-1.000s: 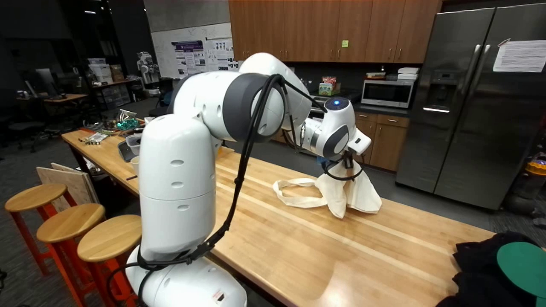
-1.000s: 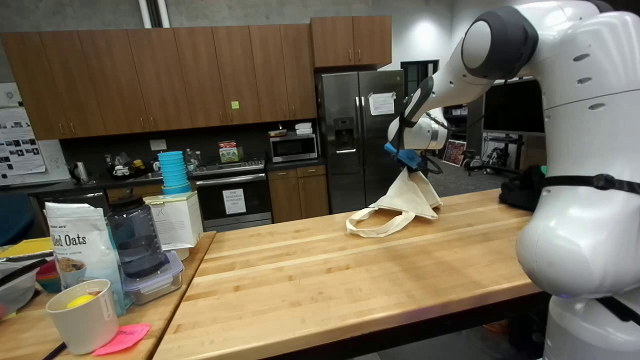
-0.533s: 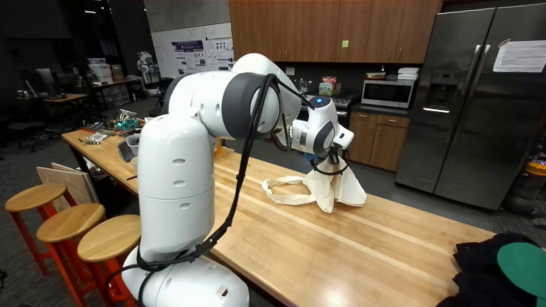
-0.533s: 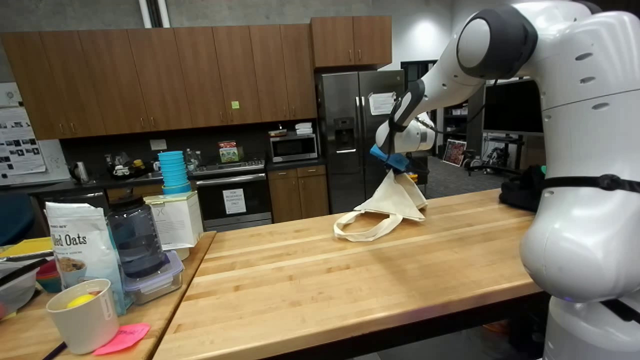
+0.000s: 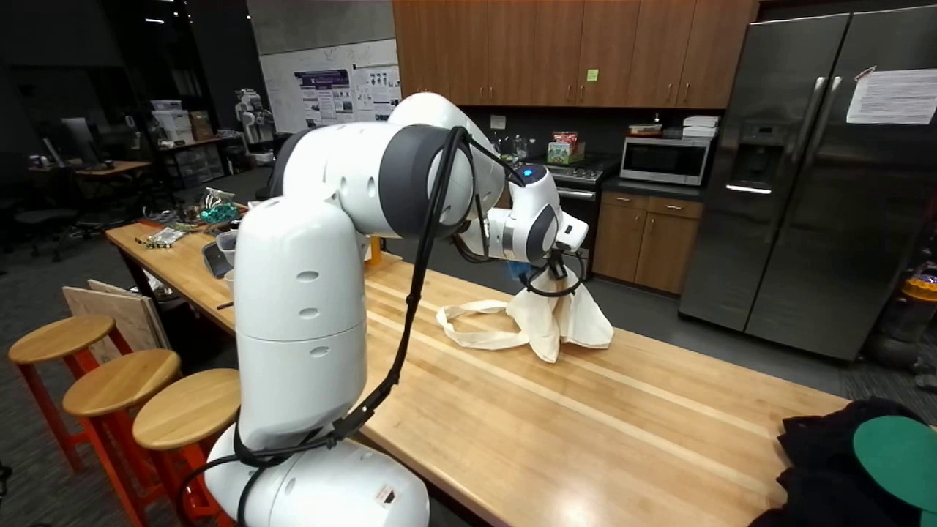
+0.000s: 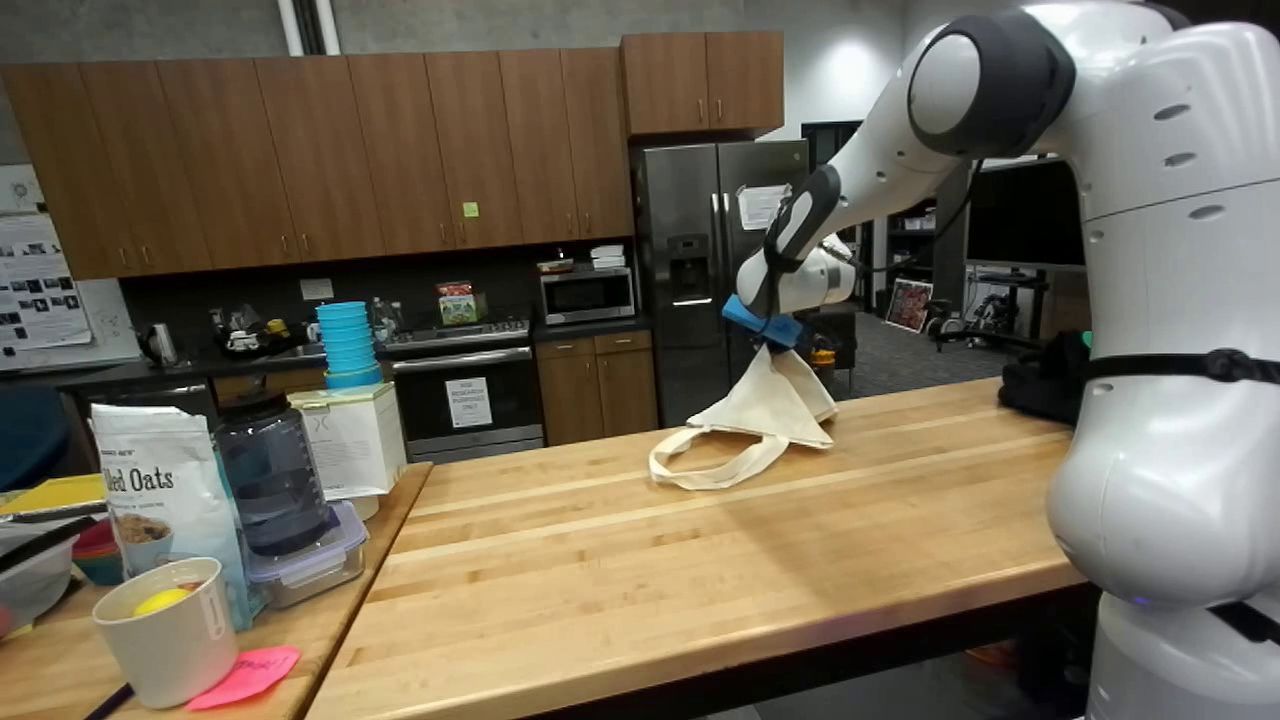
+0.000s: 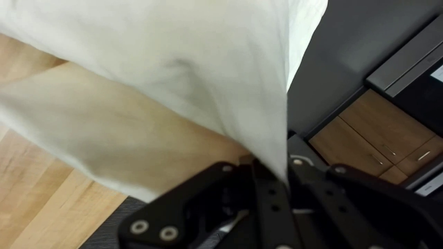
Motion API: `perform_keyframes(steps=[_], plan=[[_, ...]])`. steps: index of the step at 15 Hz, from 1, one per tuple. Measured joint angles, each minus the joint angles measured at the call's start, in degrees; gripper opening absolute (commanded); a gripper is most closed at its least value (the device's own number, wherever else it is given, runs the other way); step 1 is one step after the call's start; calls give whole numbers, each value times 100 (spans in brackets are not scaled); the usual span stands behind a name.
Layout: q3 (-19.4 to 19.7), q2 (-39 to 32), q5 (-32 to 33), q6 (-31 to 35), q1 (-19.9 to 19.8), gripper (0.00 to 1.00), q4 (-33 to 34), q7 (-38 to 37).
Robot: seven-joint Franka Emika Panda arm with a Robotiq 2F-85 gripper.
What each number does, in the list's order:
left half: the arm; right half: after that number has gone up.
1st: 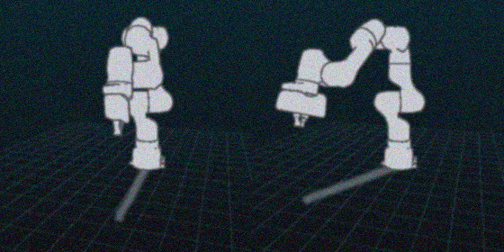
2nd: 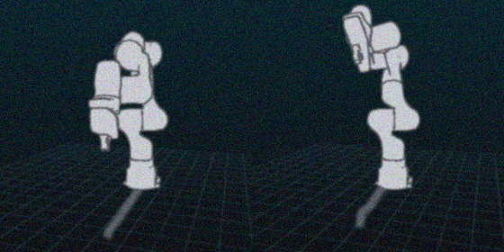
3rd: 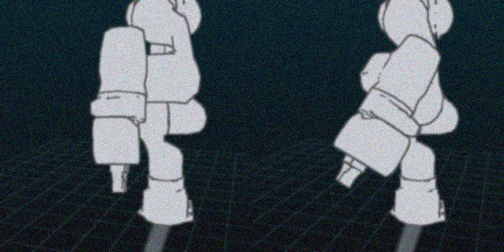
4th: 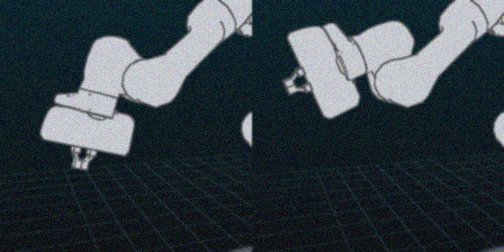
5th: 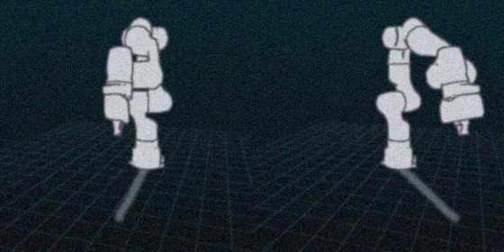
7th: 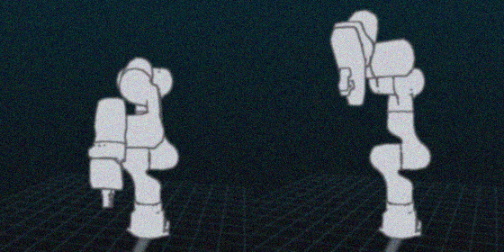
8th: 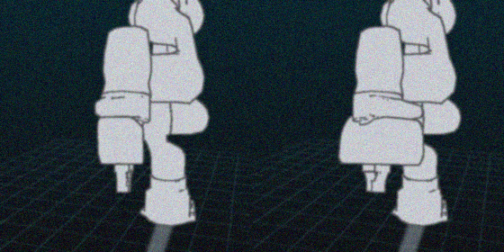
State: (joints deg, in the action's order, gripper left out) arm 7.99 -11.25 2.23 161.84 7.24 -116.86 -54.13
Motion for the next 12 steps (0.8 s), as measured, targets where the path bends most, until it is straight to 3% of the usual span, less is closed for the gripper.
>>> perform_keyframes(steps=[12], plan=[[3, 0, 928, 6, 475, 1, -114, -463]])
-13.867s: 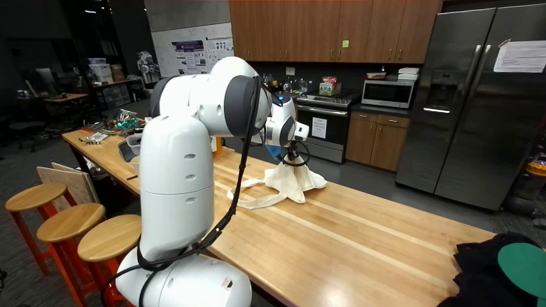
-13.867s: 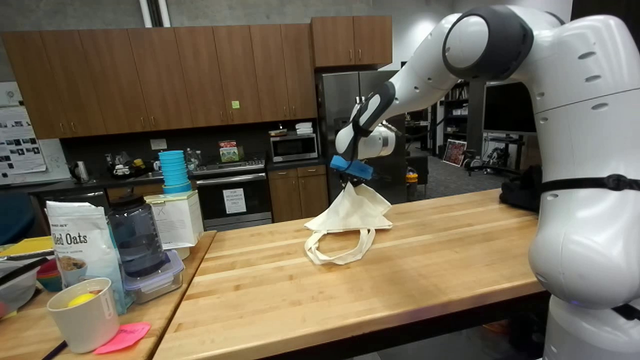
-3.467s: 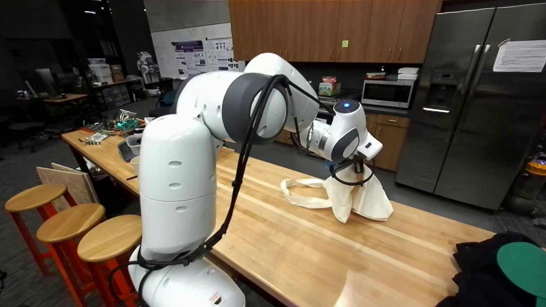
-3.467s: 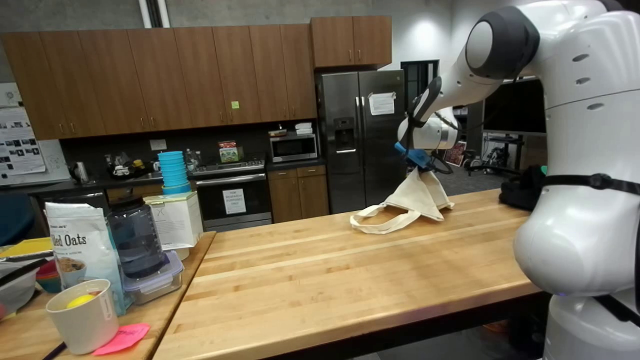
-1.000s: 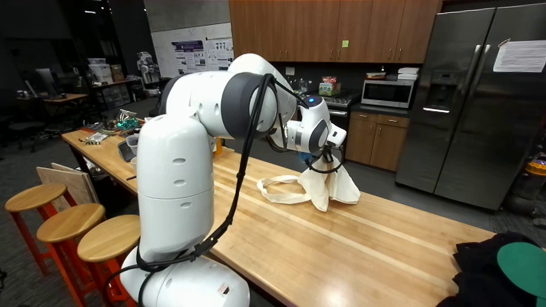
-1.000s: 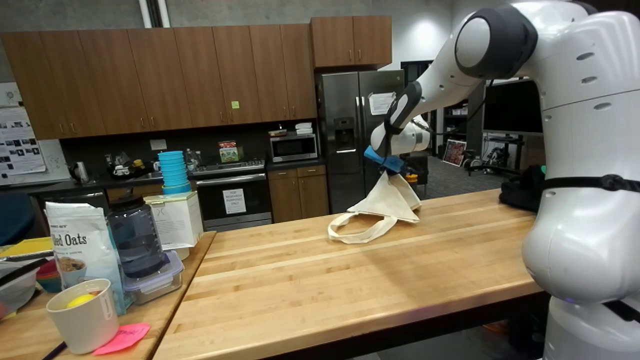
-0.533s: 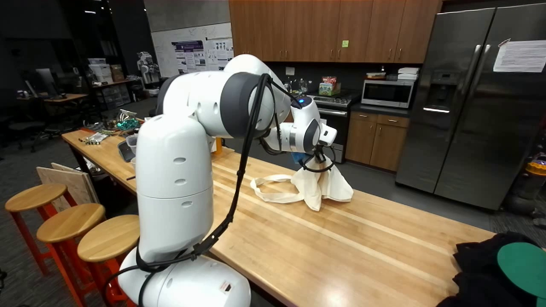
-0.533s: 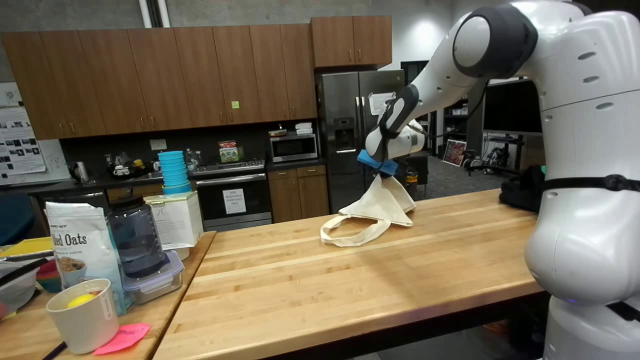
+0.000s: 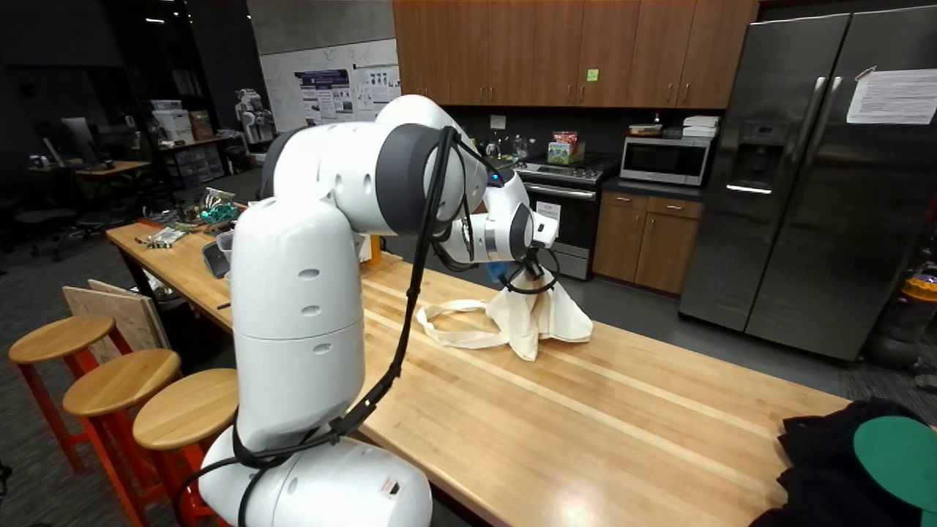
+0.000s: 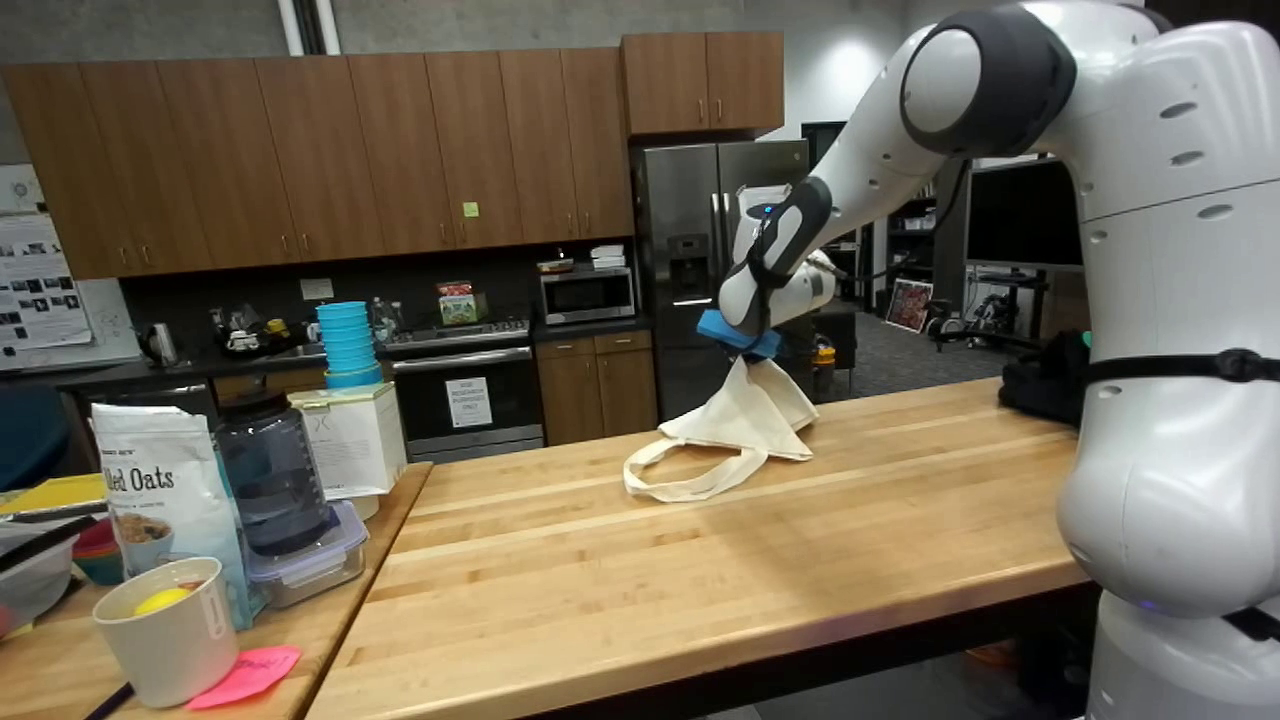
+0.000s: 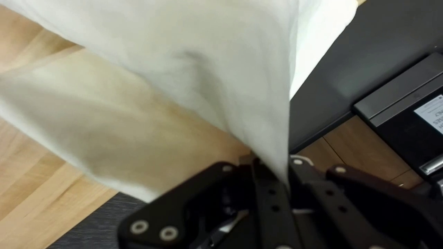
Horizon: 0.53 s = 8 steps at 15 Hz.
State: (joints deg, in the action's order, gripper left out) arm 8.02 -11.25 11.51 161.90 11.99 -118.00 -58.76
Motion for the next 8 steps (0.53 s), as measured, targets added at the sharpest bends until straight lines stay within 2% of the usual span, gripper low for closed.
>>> perform_keyframes(steps=[8], plan=[[3, 0, 349, 156, 151, 1, -107, -141]])
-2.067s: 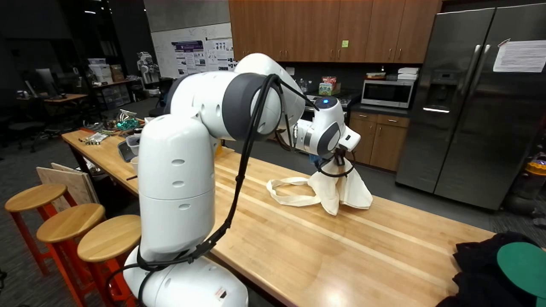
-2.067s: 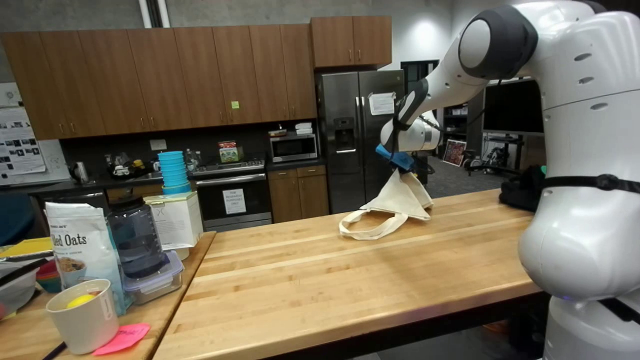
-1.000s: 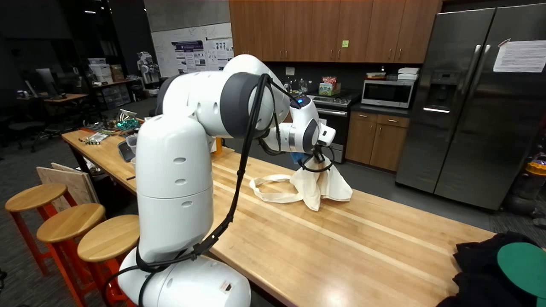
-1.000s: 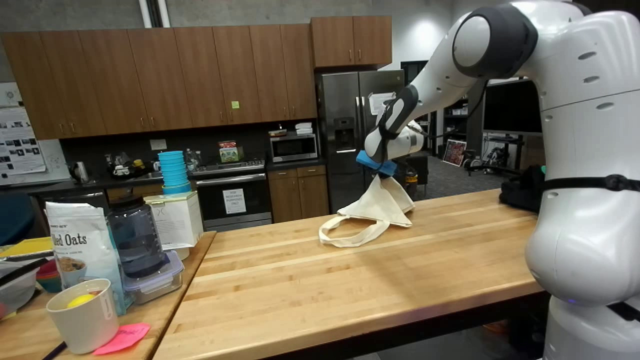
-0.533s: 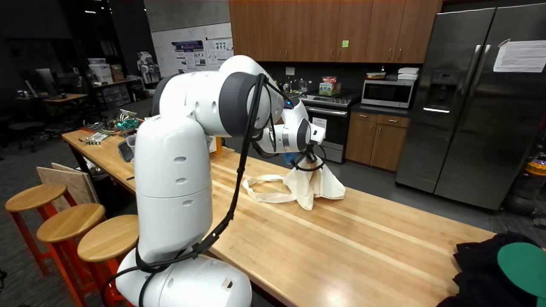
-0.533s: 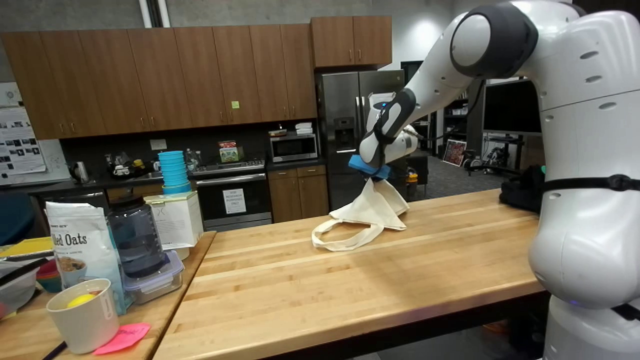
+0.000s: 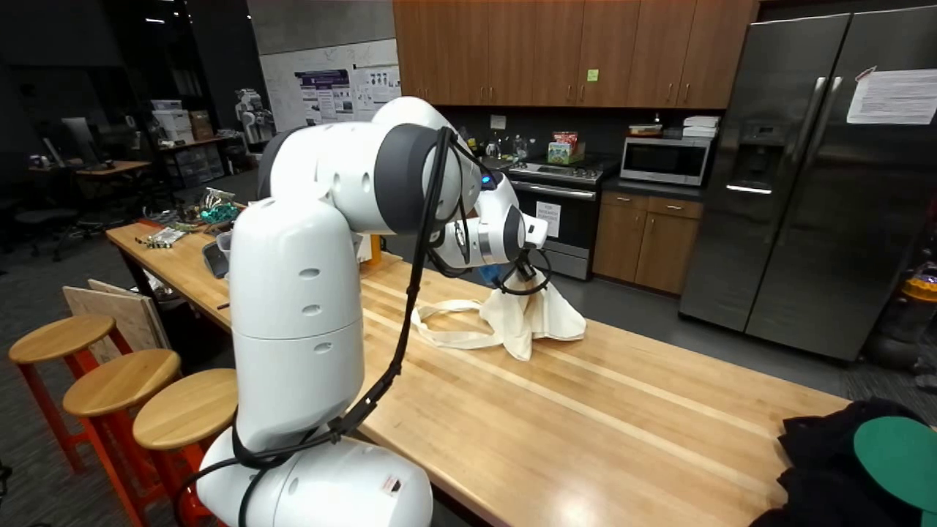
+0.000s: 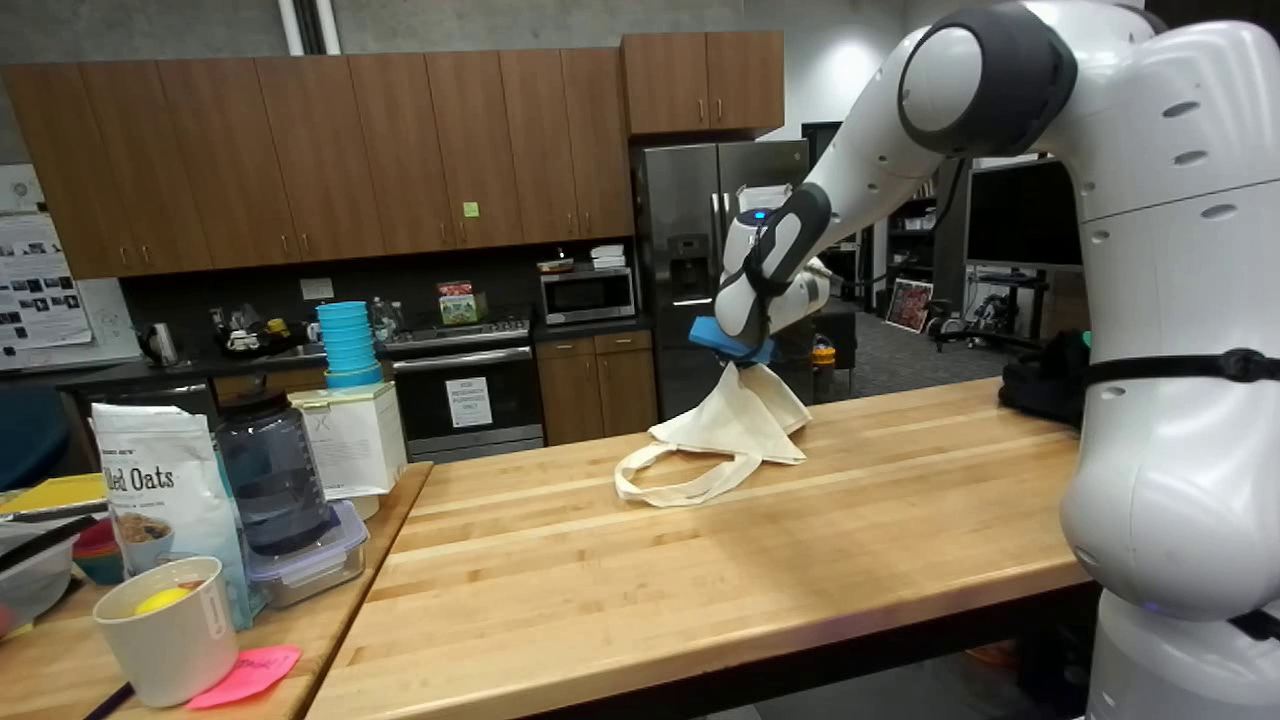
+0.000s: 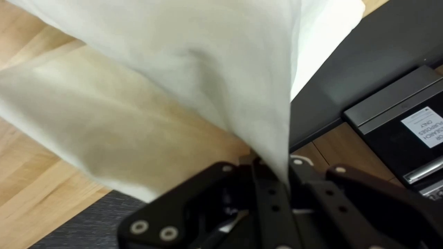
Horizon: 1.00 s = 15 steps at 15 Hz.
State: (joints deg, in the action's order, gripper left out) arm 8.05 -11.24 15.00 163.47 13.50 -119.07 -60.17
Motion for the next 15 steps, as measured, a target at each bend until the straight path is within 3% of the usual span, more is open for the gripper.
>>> perform_keyframes(steps=[15], plan=[[139, 0, 72, 62, -10, 1, -24, -79]])
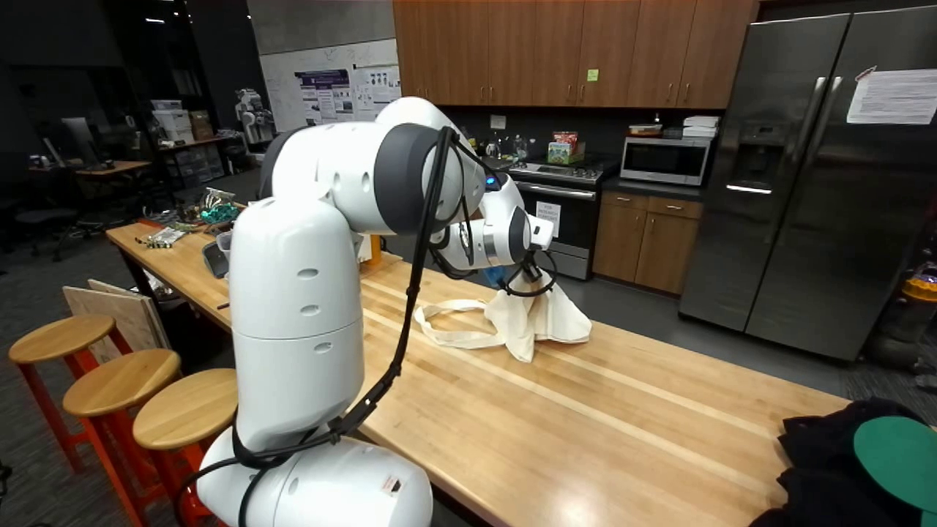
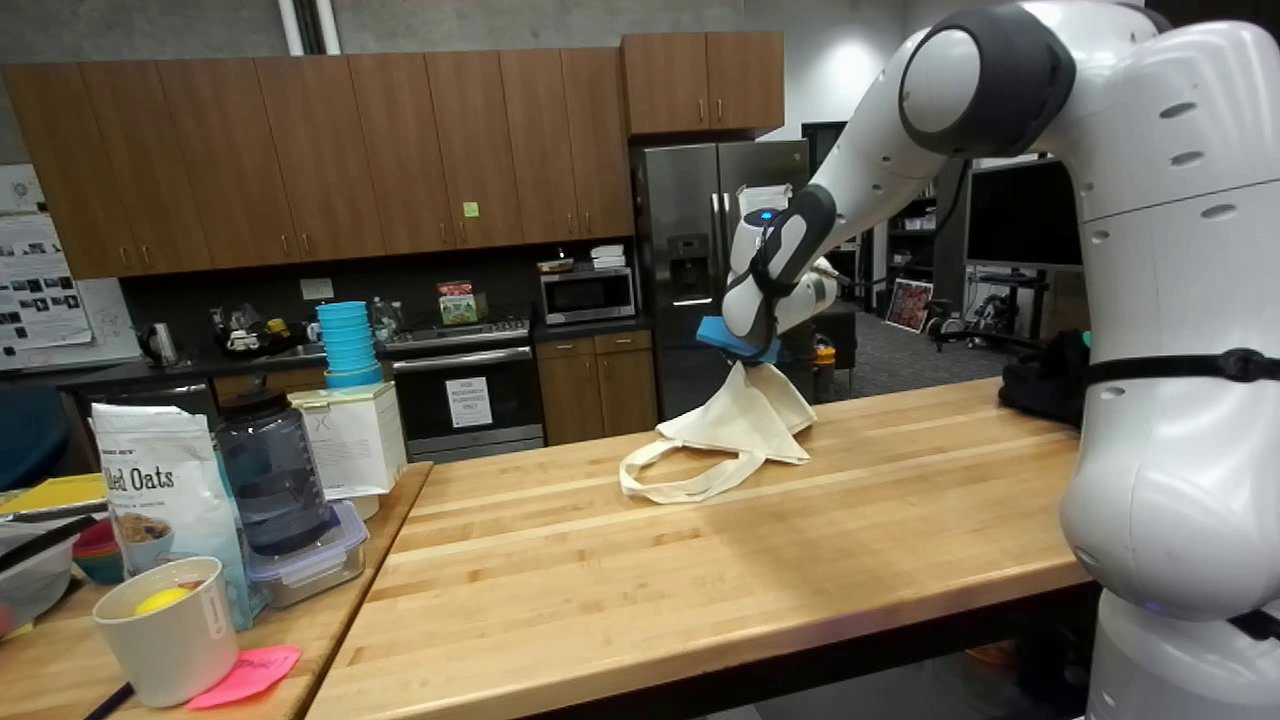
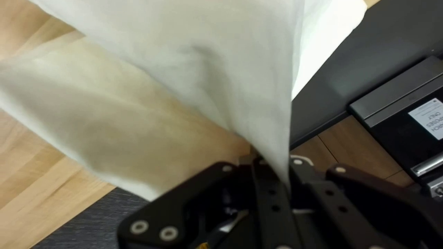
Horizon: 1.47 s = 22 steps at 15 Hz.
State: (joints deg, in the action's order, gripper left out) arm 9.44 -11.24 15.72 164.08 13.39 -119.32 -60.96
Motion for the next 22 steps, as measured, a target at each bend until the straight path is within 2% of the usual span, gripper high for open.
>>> perform_keyframes(steps=[10, 22], plan=[[289, 4, -13, 117, -31, 1, 0, -108], [471, 6, -157, 230, -288, 1, 1, -280]])
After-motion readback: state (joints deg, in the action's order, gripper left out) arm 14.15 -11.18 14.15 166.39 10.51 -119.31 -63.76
